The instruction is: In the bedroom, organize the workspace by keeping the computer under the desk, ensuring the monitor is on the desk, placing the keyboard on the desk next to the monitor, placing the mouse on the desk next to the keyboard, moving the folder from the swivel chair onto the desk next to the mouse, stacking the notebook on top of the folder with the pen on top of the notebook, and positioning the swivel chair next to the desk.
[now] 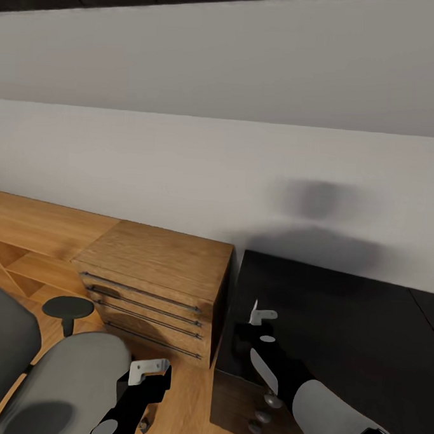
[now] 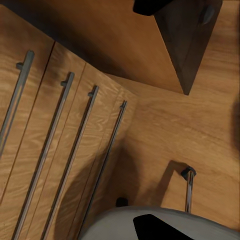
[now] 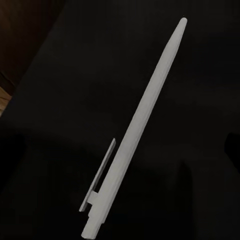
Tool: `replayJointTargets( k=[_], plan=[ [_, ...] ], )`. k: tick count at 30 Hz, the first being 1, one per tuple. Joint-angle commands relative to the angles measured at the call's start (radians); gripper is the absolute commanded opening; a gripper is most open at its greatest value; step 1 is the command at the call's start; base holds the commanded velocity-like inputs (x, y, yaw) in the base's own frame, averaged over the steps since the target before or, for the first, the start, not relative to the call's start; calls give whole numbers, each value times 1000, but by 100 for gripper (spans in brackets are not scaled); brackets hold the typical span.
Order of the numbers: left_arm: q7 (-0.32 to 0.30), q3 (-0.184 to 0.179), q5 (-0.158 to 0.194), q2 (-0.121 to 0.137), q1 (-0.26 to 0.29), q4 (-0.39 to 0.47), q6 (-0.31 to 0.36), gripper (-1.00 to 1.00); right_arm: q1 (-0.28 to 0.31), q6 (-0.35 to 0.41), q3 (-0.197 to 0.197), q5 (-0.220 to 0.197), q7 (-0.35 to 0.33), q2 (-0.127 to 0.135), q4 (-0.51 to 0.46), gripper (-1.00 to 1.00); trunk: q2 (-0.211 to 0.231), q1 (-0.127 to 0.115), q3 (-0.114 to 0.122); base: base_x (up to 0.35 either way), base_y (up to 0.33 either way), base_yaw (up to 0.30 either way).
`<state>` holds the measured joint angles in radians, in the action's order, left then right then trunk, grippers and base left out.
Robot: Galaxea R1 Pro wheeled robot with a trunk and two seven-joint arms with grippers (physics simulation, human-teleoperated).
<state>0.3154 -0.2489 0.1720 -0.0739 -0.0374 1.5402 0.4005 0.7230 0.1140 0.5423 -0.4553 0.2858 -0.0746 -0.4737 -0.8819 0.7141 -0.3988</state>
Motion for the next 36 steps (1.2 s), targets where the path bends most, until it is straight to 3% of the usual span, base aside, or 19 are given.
replayJointTargets(
  k=[1,12,21,28,36],
  plan=[
    [8,-1,11,0,0,2,3,100,1,5,8,-6,9,1,-2,100,-1,0,-1,42,0,0],
    [8,-1,15,-2,0,22,1,100,1,31,8,-6,10,1,0,100,-1,0,-1,9,0,0],
    [10,-1,15,-4,0,31,1,100,1,35,8,-6,10,1,0,100,-64,35,-29,0,0,0],
    [10,-1,15,-4,0,32,1,100,1,35,8,-6,10,1,0,100,-64,35,-29,0,0,0],
    [10,-1,15,-4,0,32,1,100,1,35,8,-6,10,1,0,100,-106,58,-48,0,0,0]
  ],
)
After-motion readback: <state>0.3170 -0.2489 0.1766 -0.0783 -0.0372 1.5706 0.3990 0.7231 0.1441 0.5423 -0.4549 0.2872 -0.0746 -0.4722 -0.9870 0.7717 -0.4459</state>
